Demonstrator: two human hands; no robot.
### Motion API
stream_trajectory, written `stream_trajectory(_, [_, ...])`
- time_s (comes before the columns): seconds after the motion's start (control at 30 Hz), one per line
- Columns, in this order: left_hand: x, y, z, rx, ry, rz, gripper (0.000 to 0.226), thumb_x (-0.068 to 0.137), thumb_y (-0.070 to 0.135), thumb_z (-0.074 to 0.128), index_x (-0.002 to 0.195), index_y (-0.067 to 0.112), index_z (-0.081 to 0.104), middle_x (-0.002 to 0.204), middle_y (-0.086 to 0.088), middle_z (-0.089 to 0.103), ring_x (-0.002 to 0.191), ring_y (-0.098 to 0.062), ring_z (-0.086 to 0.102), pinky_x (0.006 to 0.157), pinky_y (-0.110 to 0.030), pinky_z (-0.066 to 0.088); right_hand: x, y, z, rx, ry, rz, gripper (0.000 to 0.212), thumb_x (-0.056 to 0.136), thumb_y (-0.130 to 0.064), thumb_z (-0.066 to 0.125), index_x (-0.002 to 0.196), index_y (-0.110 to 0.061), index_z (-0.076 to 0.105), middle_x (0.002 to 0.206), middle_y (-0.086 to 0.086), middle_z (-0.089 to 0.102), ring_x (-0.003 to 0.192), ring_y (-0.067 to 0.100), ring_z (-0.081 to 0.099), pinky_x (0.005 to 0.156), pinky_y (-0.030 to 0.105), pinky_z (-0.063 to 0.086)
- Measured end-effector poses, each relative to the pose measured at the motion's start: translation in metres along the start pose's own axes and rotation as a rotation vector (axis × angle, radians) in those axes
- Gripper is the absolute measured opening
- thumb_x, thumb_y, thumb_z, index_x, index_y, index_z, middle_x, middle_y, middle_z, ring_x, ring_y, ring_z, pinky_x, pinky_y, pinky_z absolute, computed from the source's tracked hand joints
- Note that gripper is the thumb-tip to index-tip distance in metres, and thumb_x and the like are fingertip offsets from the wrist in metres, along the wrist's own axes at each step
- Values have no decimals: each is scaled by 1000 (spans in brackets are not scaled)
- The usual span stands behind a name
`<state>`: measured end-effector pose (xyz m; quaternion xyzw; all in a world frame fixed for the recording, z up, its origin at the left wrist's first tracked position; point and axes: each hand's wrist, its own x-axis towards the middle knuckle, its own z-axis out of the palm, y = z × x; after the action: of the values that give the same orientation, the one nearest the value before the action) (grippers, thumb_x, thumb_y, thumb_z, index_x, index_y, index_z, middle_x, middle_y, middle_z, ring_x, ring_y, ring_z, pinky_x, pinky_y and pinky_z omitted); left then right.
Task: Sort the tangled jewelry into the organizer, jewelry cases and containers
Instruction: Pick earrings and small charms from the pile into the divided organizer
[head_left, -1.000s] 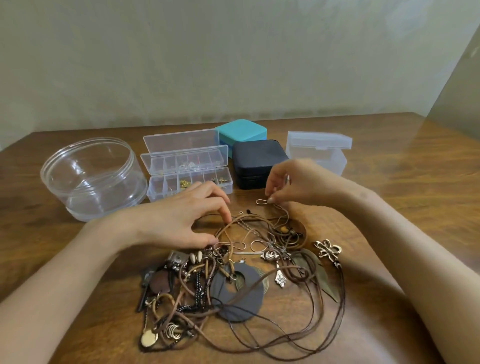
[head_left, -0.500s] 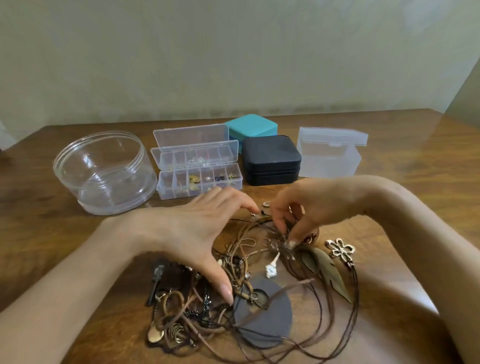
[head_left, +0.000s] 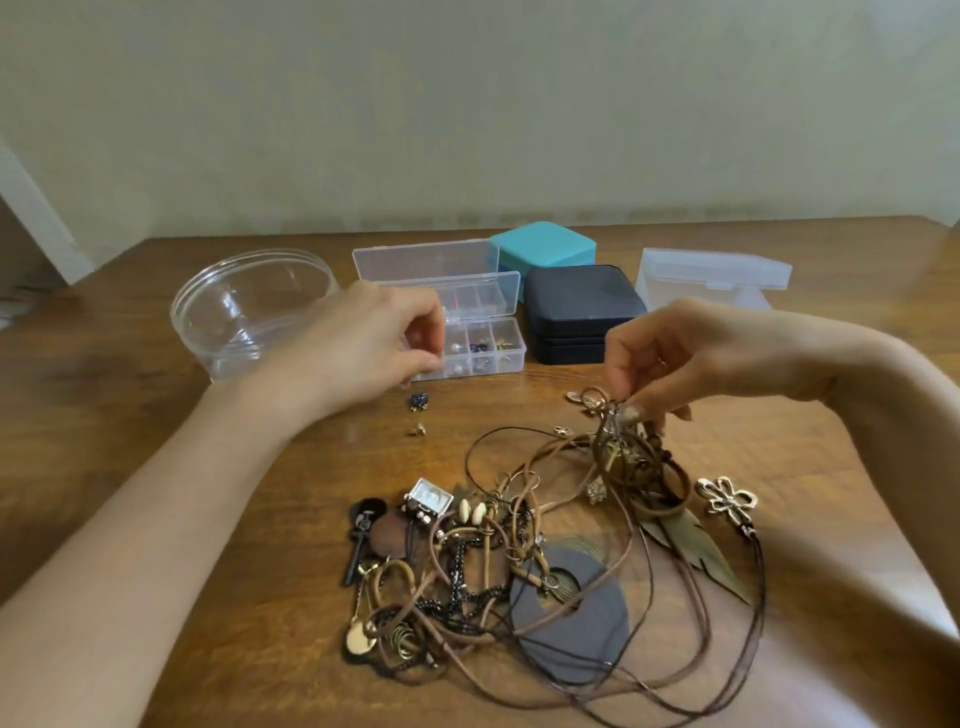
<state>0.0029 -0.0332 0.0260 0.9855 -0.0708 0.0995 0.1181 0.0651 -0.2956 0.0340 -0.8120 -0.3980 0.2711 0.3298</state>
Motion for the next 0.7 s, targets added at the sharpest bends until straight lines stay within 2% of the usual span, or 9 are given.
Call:
stream_trajectory(0.17, [-2, -4, 1, 97, -123, -56, 15, 81, 24, 71, 89, 28, 59, 94, 13, 63, 84, -8, 56, 76, -32, 48, 3, 1, 2, 16, -73, 26, 5, 75, -16, 71, 78, -16, 67, 66, -3, 67, 61, 7, 59, 52, 16, 42])
stream_trajectory(0.3, [0, -8, 2, 103, -153, -70, 16, 82, 22, 71, 88, 29, 58, 93, 14, 64, 81, -6, 56, 73, -30, 47, 10, 3, 10, -18, -94, 41, 8, 81, -8, 68, 82, -16, 69, 70, -4, 68, 62, 5, 59, 53, 15, 43])
stream_trajectory(0.47, [1, -12, 7, 47, -212, -80, 23, 76, 27, 76, 93, 23, 60, 89, 10, 65, 74, 1, 56, 77, -33, 51, 21, 1, 23, -16, -8, -6, 8, 81, -9, 69, 87, -14, 71, 76, -2, 71, 65, 7, 61, 53, 15, 45])
stream_trajectory(0.6, [0, -13, 11, 19, -307, -99, 36, 71, 35, 77, 96, 21, 57, 91, 10, 62, 74, 3, 53, 77, -28, 51, 21, 0, 23, -2, 48, -24, 15, 80, -10, 68, 94, -17, 70, 81, -3, 73, 71, 10, 67, 58, 18, 50])
stream_trajectory(0.7, [1, -13, 13, -55, -347, -101, 33, 74, 28, 76, 100, 16, 58, 94, 5, 63, 75, 1, 55, 72, -20, 49, 16, 2, 14, -27, 114, 3, 12, 80, -11, 69, 90, -17, 70, 76, -4, 72, 67, 9, 66, 56, 17, 50])
